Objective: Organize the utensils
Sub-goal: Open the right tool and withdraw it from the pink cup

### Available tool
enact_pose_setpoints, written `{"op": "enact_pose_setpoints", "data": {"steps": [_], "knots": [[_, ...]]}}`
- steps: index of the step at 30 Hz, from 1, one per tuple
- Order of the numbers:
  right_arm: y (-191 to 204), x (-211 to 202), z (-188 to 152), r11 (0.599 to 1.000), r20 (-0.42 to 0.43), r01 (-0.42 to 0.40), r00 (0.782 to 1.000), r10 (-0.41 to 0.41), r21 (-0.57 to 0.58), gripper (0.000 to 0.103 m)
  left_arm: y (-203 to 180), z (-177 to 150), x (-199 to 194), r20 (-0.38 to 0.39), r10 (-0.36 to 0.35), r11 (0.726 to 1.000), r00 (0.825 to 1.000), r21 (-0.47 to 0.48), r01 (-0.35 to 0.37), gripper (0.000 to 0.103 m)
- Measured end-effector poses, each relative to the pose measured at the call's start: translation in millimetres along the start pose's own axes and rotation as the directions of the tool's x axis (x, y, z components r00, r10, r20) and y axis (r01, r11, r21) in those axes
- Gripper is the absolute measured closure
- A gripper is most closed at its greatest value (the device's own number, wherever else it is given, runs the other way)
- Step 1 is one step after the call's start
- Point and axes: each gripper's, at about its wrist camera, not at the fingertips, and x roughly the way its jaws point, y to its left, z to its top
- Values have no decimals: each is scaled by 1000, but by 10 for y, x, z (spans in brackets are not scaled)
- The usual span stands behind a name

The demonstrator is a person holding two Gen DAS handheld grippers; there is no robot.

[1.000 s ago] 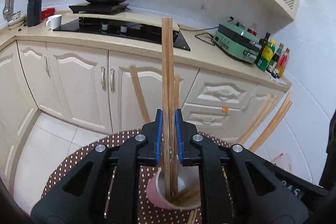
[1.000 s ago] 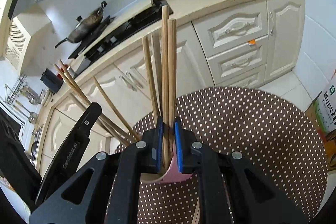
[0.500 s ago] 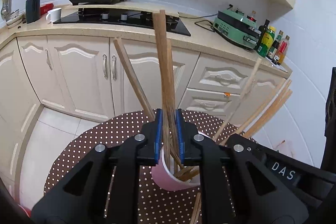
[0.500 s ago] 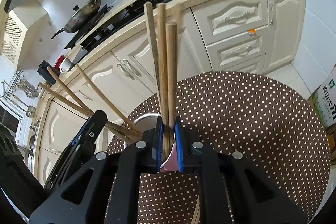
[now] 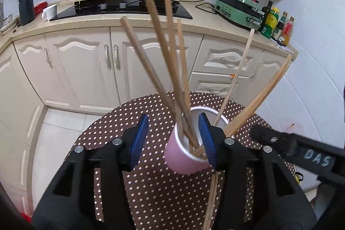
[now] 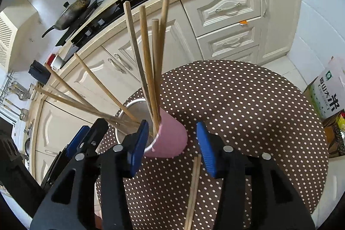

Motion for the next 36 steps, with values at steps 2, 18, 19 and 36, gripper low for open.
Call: {"op": "enact_pose_setpoints", "data": {"steps": [2,18,19,36], "knots": [[3,-57,-29,1000,8,9,1000,-9,-17,55,13,-37,-40,-6,11,1000,1000,6,-11,55],[-2,-561,-355,996,24,51,999,-49,-70,40,-53,-257,-539,-19,39,999,999,37,-38,55],[7,-599,-368,996,29,45,999,-43,-72,38,-63,-265,-585,-18,41,999,999,36,-41,55],[-113,-1221,-682,995,89,37,996,-30,-88,26,-323,-433,-1234,19,56,997,998,59,-57,51]]}}
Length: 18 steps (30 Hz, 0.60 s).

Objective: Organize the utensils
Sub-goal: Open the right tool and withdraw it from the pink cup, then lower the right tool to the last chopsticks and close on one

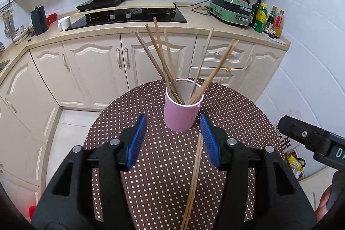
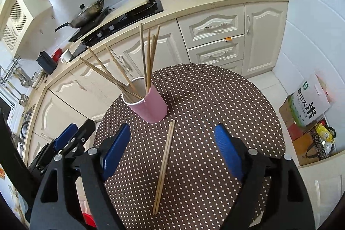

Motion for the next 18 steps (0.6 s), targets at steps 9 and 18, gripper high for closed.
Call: {"op": "enact_pose_setpoints", "data": {"steps": [9,18], "knots": [[-108,-136,-275,1000,-22,-3,1000,4,20,14,-78,-181,-261,-36,5,999,999,45,-3,44],[-218,-73,-477,998,-71,33,997,-28,59,12,-136,-296,-293,-86,-7,993,996,115,17,42]]}}
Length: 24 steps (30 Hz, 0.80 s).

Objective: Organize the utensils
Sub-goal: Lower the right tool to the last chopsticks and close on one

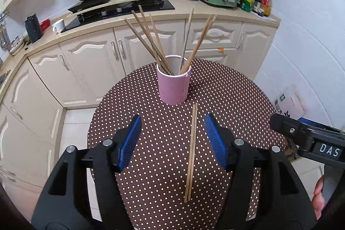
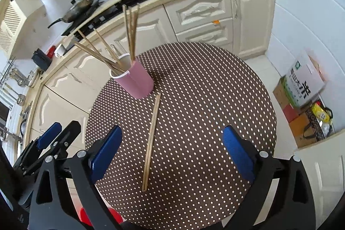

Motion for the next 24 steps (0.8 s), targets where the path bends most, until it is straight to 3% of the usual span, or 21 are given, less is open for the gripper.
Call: {"op": "enact_pose_setpoints", "data": {"steps": [16,24], "knots": [[31,441,-115,986,-88,153,985,-147,59,12,150,46,509,-97,-83,991,992,97,93,39],[103,844,-213,972,-183,210,965,-188,107,12,338,34,875,-213,-121,982,970,115,147,37]]}}
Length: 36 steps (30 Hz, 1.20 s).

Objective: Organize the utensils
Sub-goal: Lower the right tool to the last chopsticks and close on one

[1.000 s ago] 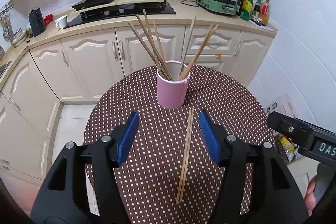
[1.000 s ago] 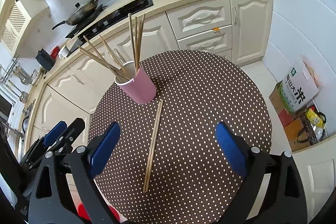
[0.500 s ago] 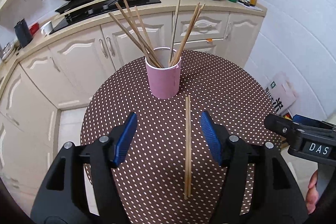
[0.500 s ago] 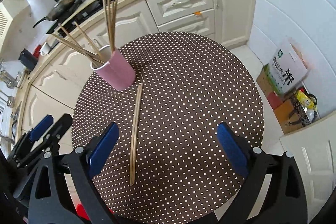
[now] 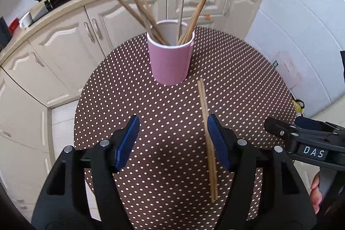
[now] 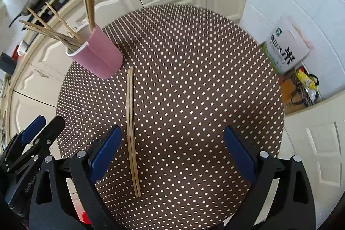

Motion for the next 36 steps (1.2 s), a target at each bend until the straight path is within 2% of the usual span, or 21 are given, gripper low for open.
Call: {"op": "enact_pose_setpoints", "data": {"steps": [6,15,20,22,24,29,32,36], "knots": [[147,283,-36,999,-66,36,997,-36,2,12,146,-22,284,-105,-28,999,994,17,30,36],[347,722,-48,997,-159,83,984,-82,-4,12,266,-96,628,-227,-65,996,972,49,78,34],[477,876,7,992,-148,114,982,-120,-50,13,372,-99,781,-271,-76,995,960,47,92,33],[534,908,44,988,-131,134,981,-143,-74,19,424,-72,843,-279,-79,994,957,45,95,33],[598,977,81,988,-151,134,978,-145,-82,25,479,-48,897,-287,-83,995,954,37,98,31],[768,1139,128,989,-191,108,973,-127,-105,34,581,12,1007,-303,-89,995,949,16,98,31],[911,1192,139,972,-180,159,965,-189,-173,39,644,54,1066,-313,-90,995,945,8,98,31],[1027,1186,158,973,-169,147,969,-177,-175,59,666,92,1101,-311,-98,995,945,-1,103,31]]}}
